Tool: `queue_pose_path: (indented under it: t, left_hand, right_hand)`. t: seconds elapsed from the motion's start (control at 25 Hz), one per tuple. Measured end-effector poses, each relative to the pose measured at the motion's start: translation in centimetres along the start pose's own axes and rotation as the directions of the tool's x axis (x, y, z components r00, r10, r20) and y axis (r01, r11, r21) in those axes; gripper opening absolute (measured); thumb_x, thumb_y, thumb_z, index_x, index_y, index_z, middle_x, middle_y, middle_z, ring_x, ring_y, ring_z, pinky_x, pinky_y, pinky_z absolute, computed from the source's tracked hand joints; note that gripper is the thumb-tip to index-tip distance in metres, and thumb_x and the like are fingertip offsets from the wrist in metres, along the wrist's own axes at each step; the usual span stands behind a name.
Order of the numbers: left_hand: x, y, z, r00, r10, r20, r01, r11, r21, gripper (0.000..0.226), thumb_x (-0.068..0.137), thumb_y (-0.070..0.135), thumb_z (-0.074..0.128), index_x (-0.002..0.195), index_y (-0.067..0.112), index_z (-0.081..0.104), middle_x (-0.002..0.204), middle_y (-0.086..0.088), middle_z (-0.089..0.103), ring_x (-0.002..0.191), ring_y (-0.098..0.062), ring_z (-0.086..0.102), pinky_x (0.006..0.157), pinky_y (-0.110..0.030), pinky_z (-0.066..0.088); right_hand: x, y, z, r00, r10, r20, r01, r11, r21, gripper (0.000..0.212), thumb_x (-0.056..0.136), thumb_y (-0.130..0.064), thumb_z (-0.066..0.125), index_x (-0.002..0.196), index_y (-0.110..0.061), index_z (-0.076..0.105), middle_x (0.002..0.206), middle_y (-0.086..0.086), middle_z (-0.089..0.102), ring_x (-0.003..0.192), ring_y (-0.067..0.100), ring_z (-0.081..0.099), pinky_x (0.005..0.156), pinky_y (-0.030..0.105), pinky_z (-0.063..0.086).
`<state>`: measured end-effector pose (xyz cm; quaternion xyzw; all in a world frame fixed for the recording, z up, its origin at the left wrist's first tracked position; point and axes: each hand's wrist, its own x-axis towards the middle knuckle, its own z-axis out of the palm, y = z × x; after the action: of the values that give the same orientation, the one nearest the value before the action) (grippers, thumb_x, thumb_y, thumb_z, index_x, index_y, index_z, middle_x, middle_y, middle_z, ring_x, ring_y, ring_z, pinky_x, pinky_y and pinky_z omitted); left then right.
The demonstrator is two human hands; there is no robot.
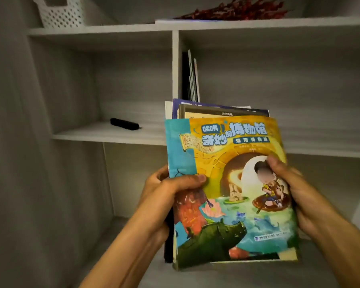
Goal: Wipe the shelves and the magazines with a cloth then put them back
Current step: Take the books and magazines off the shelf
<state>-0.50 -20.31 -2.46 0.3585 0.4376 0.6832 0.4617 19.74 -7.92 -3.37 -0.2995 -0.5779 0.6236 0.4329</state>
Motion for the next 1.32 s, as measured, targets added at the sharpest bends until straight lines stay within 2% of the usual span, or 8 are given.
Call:
queue_pose_path:
  t: [0.08,0.44,0.64,0.76,0.96,1.04,1.12,1.32]
  left_hand:
    - [-3.2,-1.9,-3.5,0.996,-0.092,0.02,0.092,0.996,0.008,0.047,0.06,0.0,0.075,0.106,0.003,0.066,0.096,-0.014,0.074,0.083,-0.033,0.072,0.07,-0.039,0.06]
    - [-20.4,-12.4,-12.6,0.878,-0.479,-0.027,0.478,0.878,-0.029,0.043,0.064,-0.003,0.075,0.106,0.001,0.068,0.099,-0.019,0.072,0.088,-0.038,0.07,0.082,-0.046,0.057]
    - [-32.8,-20.5,-14.4,0.778,-0.62,-0.1,0.62,0.783,-0.036,0.042,0.064,-0.004,0.077,0.105,0.0,0.068,0.099,-0.021,0.072,0.082,-0.035,0.07,0.078,-0.042,0.059]
    - [-40.2,-27.5,-15.5,0.669,-0.728,-0.152,0.728,0.682,-0.061,0.057,0.055,-0.002,0.084,0.109,-0.002,0.067,0.101,-0.023,0.071,0.081,-0.035,0.07,0.073,-0.041,0.059]
    - [-50.2,-38.1,-19.3,0.496,-0.859,-0.125,0.852,0.51,-0.122,0.07,0.054,0.006,0.087,0.12,0.004,0.062,0.115,-0.022,0.067,0.104,-0.04,0.065,0.094,-0.047,0.05]
    - [-52.7,-42.2,-21.2,0.438,-0.892,-0.113,0.871,0.452,-0.195,0.074,0.054,0.005,0.087,0.124,0.004,0.06,0.119,-0.023,0.064,0.109,-0.042,0.062,0.101,-0.049,0.045]
    - [-54.1,-46.7,-23.5,0.413,-0.908,-0.075,0.874,0.418,-0.246,0.066,0.063,0.003,0.082,0.125,0.004,0.059,0.121,-0.025,0.062,0.11,-0.044,0.06,0.099,-0.05,0.046]
    - [-56.6,-60.7,-30.7,0.349,-0.919,-0.181,0.867,0.39,-0.311,0.057,0.072,-0.002,0.075,0.125,0.008,0.056,0.116,-0.024,0.065,0.103,-0.046,0.063,0.087,-0.052,0.054]
  right_hand:
    - [-4.6,3.4,1.7,0.992,0.106,-0.072,-0.109,0.993,-0.034,0.087,0.038,-0.051,0.091,0.109,-0.007,0.067,0.1,0.02,0.072,0.085,0.036,0.071,0.072,0.045,0.058]
    - [-24.7,16.7,5.6,0.852,0.509,-0.122,-0.51,0.86,0.029,0.046,0.072,-0.019,0.074,0.115,-0.005,0.062,0.101,0.021,0.071,0.089,0.04,0.07,0.087,0.051,0.052]
    - [-37.3,26.8,4.0,0.723,0.69,0.033,-0.69,0.718,0.086,0.107,0.026,-0.029,0.098,0.123,-0.014,0.057,0.111,0.018,0.069,0.098,0.039,0.067,0.09,0.05,0.049]
    - [-45.3,33.0,3.1,0.634,0.768,0.086,-0.773,0.626,0.104,0.113,0.017,-0.032,0.098,0.121,-0.014,0.057,0.108,0.016,0.071,0.095,0.035,0.069,0.081,0.044,0.051]
    - [-55.5,40.6,1.7,0.605,0.794,0.066,-0.796,0.602,0.057,0.098,0.033,-0.034,0.093,0.123,-0.019,0.057,0.106,0.004,0.073,0.091,0.022,0.071,0.064,0.026,0.057]
    - [-57.5,44.0,1.4,0.553,0.831,0.066,-0.833,0.548,0.072,0.085,0.042,-0.028,0.094,0.12,-0.02,0.061,0.104,0.004,0.074,0.089,0.024,0.072,0.07,0.032,0.055]
    - [-59.0,48.8,1.3,0.501,0.865,0.019,-0.863,0.497,0.089,0.078,0.045,-0.014,0.094,0.118,-0.012,0.064,0.103,0.011,0.073,0.091,0.029,0.071,0.079,0.041,0.052]
    - [-60.4,63.7,1.0,0.391,0.92,-0.029,-0.92,0.391,0.034,0.076,0.048,-0.024,0.094,0.116,-0.018,0.062,0.101,0.003,0.074,0.095,0.025,0.07,0.089,0.041,0.049]
